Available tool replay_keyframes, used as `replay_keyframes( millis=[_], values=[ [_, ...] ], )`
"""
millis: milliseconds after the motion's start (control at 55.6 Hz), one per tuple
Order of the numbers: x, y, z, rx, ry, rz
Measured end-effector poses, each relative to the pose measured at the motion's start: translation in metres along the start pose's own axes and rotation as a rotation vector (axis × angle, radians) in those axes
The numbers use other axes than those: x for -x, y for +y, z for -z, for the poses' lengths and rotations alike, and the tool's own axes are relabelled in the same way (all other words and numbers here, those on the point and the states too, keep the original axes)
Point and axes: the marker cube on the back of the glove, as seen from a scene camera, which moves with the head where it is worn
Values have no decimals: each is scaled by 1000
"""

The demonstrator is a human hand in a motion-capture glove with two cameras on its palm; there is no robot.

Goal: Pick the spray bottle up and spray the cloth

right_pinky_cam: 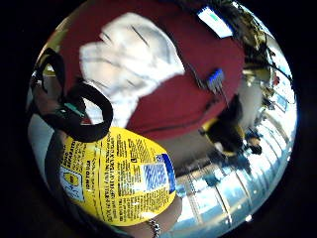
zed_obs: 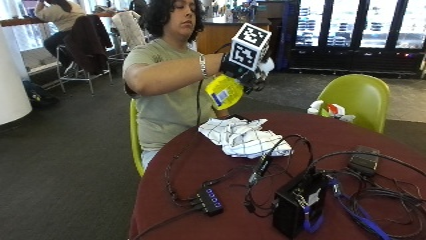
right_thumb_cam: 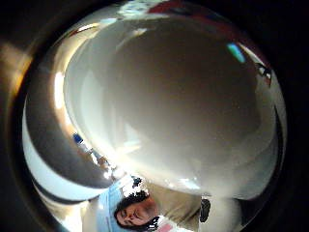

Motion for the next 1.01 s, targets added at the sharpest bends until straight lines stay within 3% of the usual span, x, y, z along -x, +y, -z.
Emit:
replay_keyframes(
  millis=[126,305,395,647,1006],
  values=[
    [36,-38,20,-278,-272,189],
    [83,-104,-4,-583,-782,483],
    [84,-144,-43,-597,-829,524],
    [71,-198,-98,-627,-756,429],
    [59,-199,-107,-532,-845,412]
  ],
)
